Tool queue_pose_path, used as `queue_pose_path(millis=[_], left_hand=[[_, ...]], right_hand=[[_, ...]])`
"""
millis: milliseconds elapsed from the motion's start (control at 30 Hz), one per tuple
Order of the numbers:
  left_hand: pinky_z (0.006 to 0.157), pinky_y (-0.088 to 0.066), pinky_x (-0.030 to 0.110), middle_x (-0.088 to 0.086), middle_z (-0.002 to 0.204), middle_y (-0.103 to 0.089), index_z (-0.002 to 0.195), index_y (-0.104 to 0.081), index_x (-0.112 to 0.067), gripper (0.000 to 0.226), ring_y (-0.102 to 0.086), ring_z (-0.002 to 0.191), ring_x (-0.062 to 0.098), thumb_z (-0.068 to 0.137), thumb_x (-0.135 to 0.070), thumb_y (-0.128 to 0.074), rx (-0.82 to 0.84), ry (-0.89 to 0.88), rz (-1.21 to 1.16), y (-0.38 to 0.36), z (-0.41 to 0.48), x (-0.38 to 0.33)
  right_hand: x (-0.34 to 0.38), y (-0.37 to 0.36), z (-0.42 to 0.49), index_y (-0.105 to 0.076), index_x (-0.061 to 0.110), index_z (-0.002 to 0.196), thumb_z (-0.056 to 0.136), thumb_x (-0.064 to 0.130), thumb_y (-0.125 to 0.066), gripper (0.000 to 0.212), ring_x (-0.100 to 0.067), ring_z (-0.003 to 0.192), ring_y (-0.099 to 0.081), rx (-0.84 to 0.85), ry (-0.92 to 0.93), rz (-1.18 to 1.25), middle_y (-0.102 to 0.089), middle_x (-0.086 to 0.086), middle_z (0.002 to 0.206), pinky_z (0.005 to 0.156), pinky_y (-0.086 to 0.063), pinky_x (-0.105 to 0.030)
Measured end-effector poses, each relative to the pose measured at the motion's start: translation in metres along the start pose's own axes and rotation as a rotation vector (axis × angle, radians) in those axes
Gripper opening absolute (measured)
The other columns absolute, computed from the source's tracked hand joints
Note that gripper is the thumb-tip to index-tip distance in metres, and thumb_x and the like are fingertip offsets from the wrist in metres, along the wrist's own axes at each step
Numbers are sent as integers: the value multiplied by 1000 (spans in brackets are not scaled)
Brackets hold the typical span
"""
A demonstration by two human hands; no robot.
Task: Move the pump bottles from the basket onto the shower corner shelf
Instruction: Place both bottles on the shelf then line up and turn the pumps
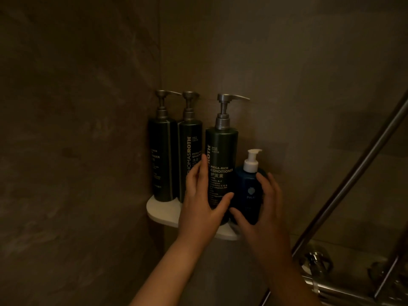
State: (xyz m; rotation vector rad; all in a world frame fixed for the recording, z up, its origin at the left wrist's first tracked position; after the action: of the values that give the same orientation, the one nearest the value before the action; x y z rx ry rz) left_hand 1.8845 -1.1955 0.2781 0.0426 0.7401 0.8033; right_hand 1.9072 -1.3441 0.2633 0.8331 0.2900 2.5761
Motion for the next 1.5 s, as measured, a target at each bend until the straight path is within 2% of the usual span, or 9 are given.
queue_pose_path(millis=[100,267,433,600,800,967,1133,1400,1500], left_hand=[[102,-27,20,-14,149,-13,146,-11,-45,72,-18,134,-6,87,-43,-52,-77,-94,82,6,-17,-1],[95,-43,36,0,140,-26,144,-26,-28,76,-30,126,10,81,-23,-68,-89,-165,294,2,-34,2],[95,-40,35,2,139,-27,145,-25,-27,76,-34,126,17,81,-21,-67,-76,-166,311,-1,-30,4],[94,-37,33,3,138,-27,143,-27,-24,79,-39,124,23,79,-14,-72,-80,-142,321,-3,-20,8],[97,-37,33,9,137,-34,145,-25,-22,81,-43,122,26,79,-15,-71,-51,-108,376,-4,-10,13],[95,-47,40,9,139,-30,147,-20,-25,82,-40,123,25,81,-14,-69,-32,-69,361,-2,-3,16],[94,-48,41,8,138,-30,148,-20,-24,81,-40,123,24,82,-14,-67,-21,-54,342,-2,-2,16],[95,-45,34,5,137,-30,147,-21,-24,79,-40,122,21,83,-18,-67,-29,-82,312,8,-6,16],[91,-42,29,4,134,-33,145,-26,-22,73,-42,119,18,83,-18,-65,-85,-111,295,22,-7,14]], right_hand=[[0,11,-13,-16,44,144,78,19,-72,90,-5,134,-29,-125,13,-51,-25,3,150,101,-27,-12],[-6,9,-23,-37,33,133,81,7,-68,67,-12,122,-44,-107,-72,1,-37,10,132,100,-45,-38],[-8,5,-18,-36,34,131,82,9,-68,63,-6,119,-45,-68,-123,27,-41,13,128,100,-44,-31],[-10,-2,-9,-40,24,134,82,10,-68,61,3,116,-43,-42,-149,17,-43,11,128,92,-37,-6],[-12,-11,2,-40,21,135,82,11,-69,61,-5,116,-48,-26,-175,37,-43,12,126,96,-46,-25],[-11,-16,3,-40,30,132,79,13,-72,64,0,113,-48,-23,-167,56,-42,18,121,92,-47,-22],[-10,-18,4,-41,24,133,79,15,-72,63,-4,113,-50,-46,-181,26,-43,15,123,93,-50,-30],[-1,-11,3,-39,25,132,82,21,-69,58,-3,113,-47,-80,-144,0,-40,16,121,90,-38,-12],[17,-5,12,-40,25,130,85,23,-64,51,-2,111,-47,-119,-56,-7,-40,15,120,90,-39,-15]])
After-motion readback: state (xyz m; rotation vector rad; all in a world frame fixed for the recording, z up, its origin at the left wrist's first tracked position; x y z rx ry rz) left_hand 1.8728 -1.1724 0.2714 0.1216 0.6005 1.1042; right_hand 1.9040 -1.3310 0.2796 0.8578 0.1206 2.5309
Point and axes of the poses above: each hand's wrist, its own z-axis towards the middle knuckle, its own y-axis out of the back of the hand, x = y × z, the point moved 5 cm from there along z, towards the middle knuckle
